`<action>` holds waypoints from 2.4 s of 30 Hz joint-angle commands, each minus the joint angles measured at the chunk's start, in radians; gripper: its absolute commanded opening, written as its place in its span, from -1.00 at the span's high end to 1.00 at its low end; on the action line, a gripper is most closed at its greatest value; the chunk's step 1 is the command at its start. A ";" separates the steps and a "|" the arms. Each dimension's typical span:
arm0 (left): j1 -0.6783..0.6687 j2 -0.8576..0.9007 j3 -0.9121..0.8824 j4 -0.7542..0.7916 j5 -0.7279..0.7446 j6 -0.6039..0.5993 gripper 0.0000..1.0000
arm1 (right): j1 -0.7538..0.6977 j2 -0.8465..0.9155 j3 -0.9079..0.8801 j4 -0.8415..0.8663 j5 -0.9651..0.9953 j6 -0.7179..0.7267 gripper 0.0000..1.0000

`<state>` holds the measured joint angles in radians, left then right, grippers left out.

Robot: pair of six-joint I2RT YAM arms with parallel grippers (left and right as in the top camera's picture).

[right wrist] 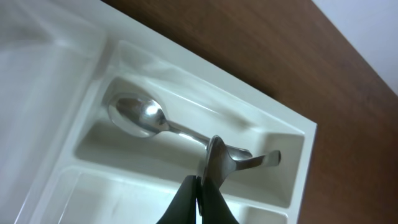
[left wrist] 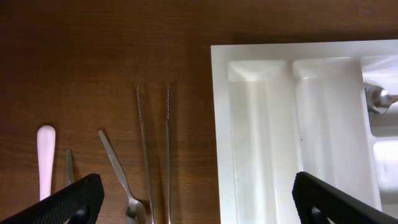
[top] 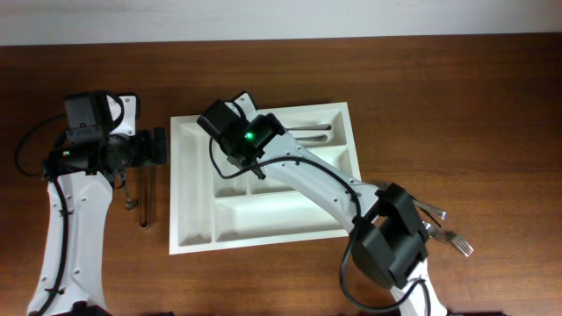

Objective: Pack container
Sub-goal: 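Place the second spoon beside the first in the top compartment, then lift the right arm away and move over the forks, then lower the right gripper and grasp a silver fork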

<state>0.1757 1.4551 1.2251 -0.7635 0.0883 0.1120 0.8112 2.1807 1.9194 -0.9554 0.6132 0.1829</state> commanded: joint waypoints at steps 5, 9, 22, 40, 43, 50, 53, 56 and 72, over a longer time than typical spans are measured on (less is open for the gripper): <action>0.004 0.005 0.022 -0.001 -0.007 0.016 -0.98 | -0.024 0.050 0.012 0.036 -0.006 0.003 0.46; 0.004 0.005 0.022 -0.001 -0.007 0.016 -0.98 | -0.021 0.038 0.059 -0.003 0.042 -0.044 0.37; 0.004 0.005 0.022 -0.001 -0.007 0.016 -0.98 | -0.190 -0.357 0.335 -0.201 0.229 -0.213 -0.01; 0.004 0.005 0.022 -0.001 -0.007 0.016 -0.98 | -0.917 -0.533 -0.308 -0.309 -0.430 -0.158 -0.05; 0.004 0.005 0.022 -0.001 -0.007 0.016 -0.98 | -0.919 -0.505 -0.451 -0.186 -0.530 -0.330 -0.09; 0.004 0.005 0.022 -0.001 -0.007 0.016 -0.98 | -0.882 -0.448 -0.596 -0.068 -0.595 -0.690 -0.12; 0.004 0.005 0.022 -0.001 -0.007 0.016 -0.98 | -0.877 -0.428 -0.597 -0.075 -0.622 -0.782 -0.33; 0.004 0.005 0.022 -0.001 -0.007 0.016 -0.98 | -0.868 -0.414 -0.597 -0.131 -0.702 -0.891 -0.40; 0.004 0.005 0.022 -0.001 -0.007 0.017 -0.98 | -0.762 -0.272 -0.597 -0.148 -0.613 -0.947 -0.28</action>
<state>0.1757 1.4551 1.2251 -0.7635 0.0883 0.1120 0.0483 1.8835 1.3293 -1.1023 -0.0303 -0.7628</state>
